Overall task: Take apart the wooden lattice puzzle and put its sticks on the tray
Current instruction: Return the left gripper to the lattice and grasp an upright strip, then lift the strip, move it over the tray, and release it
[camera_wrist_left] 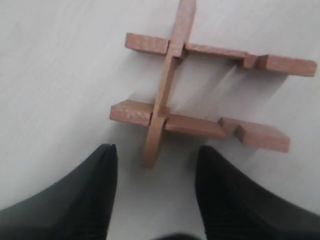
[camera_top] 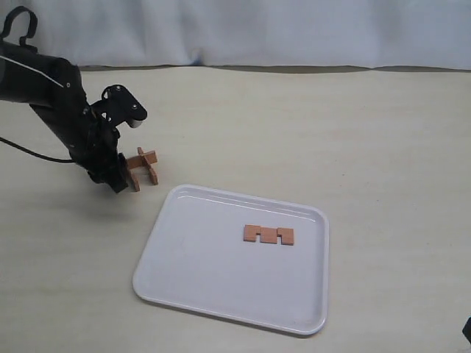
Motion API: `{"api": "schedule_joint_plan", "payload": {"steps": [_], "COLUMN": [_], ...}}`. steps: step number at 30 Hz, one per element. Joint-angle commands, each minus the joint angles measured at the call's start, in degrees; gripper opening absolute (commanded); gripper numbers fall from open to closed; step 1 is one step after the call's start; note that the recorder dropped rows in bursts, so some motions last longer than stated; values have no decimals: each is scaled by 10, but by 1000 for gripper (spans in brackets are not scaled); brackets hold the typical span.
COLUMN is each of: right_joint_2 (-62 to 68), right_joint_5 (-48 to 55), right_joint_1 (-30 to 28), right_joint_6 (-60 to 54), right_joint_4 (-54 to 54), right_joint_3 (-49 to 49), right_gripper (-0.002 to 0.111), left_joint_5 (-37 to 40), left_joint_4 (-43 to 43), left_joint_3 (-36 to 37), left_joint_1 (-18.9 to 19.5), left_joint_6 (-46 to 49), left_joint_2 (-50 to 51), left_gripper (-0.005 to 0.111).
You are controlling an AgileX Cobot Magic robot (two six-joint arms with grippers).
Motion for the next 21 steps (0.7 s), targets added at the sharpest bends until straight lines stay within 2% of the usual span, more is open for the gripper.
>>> {"api": "schedule_joint_plan", "payload": {"steps": [1, 7, 21], "right_joint_2": [-2, -2, -2], "right_joint_5": [-1, -1, -1], "right_joint_1": [2, 2, 2], "right_joint_6": [2, 2, 2], "right_joint_4": [2, 2, 2], "right_joint_3": [1, 1, 1], "right_gripper": [4, 4, 4], "left_joint_5": [-8, 2, 62], "left_joint_4": [-6, -6, -21], "left_joint_3": [-3, -3, -3], "left_joint_1": [0, 0, 0], "left_joint_6": [2, 12, 18], "left_joint_2": [1, 1, -49], "left_gripper": [29, 0, 0]}}
